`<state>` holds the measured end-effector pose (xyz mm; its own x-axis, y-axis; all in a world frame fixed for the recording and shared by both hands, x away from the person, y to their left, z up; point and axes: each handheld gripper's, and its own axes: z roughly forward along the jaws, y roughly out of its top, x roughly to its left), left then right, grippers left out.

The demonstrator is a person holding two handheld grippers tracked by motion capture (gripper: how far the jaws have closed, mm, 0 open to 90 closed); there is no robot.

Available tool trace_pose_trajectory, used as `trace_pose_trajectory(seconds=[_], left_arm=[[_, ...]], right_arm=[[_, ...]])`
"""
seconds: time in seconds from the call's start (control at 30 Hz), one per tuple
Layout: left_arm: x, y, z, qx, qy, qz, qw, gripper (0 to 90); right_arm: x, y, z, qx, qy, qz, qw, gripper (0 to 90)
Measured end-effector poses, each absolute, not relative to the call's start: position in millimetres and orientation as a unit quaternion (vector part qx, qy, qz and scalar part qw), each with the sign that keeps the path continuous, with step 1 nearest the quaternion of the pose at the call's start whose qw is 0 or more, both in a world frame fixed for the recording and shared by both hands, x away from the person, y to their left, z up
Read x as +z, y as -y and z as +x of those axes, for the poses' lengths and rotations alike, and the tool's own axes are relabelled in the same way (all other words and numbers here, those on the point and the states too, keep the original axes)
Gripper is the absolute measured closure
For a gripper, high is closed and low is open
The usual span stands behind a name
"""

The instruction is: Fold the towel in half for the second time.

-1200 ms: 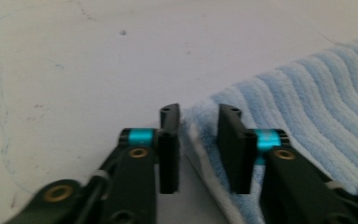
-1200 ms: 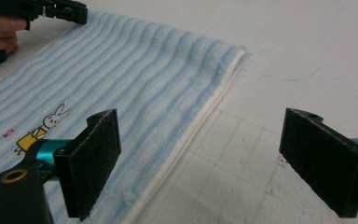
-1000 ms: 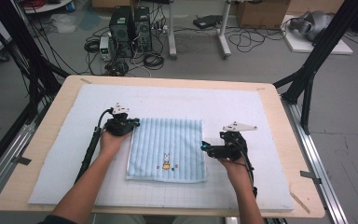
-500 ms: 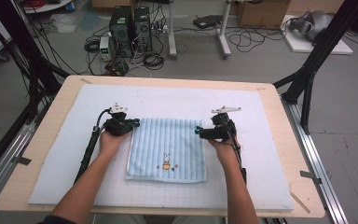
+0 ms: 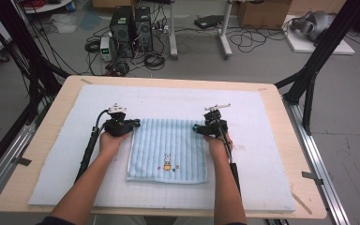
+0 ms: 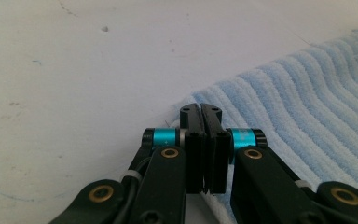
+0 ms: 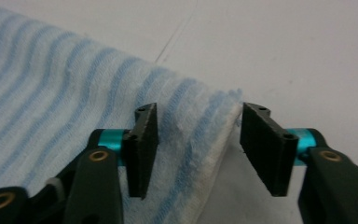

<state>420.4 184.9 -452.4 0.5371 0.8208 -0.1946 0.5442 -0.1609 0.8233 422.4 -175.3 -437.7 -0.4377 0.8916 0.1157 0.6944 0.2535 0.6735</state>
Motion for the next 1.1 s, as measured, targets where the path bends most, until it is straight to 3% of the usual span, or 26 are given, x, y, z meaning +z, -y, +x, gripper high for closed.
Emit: trace_pose_trajectory(seconds=[0.07,0.13,0.33,0.67,1.1], left_arm=[[-453,-186,421,0.146,-0.463,0.742,0.462,87.7],[-453,-187,421,0.144,-0.463,0.742,0.463,87.7],[-453,-186,421,0.145,-0.464,0.743,0.461,87.7],[-451,-197,425,0.116,-0.487,0.711,0.493,88.1],[-427,-208,416,0.121,-0.474,0.680,0.546,88.2]], right_arm=[[-439,174,423,0.332,-0.777,0.513,0.151,54.7],[-438,176,423,0.330,-0.778,0.513,0.152,66.6],[-437,171,423,0.333,-0.782,0.505,0.150,80.9],[-430,171,424,0.352,-0.760,0.517,0.178,84.6],[-413,167,421,0.381,-0.754,0.496,0.201,85.9]])
